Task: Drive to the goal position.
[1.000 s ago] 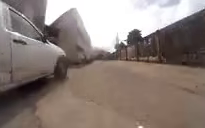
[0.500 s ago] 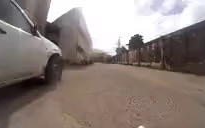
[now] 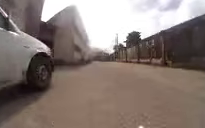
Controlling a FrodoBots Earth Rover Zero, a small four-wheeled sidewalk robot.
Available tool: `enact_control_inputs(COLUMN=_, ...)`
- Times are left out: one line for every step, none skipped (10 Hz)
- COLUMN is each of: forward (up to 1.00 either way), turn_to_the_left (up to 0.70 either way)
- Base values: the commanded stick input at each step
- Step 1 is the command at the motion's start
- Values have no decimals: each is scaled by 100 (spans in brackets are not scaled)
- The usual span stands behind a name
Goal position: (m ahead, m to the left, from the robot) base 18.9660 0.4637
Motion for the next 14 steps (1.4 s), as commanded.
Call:
enact_control_inputs(forward=100, turn_to_the_left=0)
enact_control_inputs(forward=100, turn_to_the_left=0)
enact_control_inputs(forward=100, turn_to_the_left=0)
enact_control_inputs(forward=100, turn_to_the_left=0)
enact_control_inputs(forward=100, turn_to_the_left=0)
enact_control_inputs(forward=100, turn_to_the_left=0)
enact_control_inputs(forward=100, turn_to_the_left=0)
enact_control_inputs(forward=100, turn_to_the_left=0)
enact_control_inputs(forward=100, turn_to_the_left=0)
enact_control_inputs(forward=100, turn_to_the_left=0)
enact_control_inputs(forward=100, turn_to_the_left=0)
enact_control_inputs(forward=100, turn_to_the_left=0)
enact_control_inputs(forward=100, turn_to_the_left=0)
enact_control_inputs(forward=100, turn_to_the_left=3)
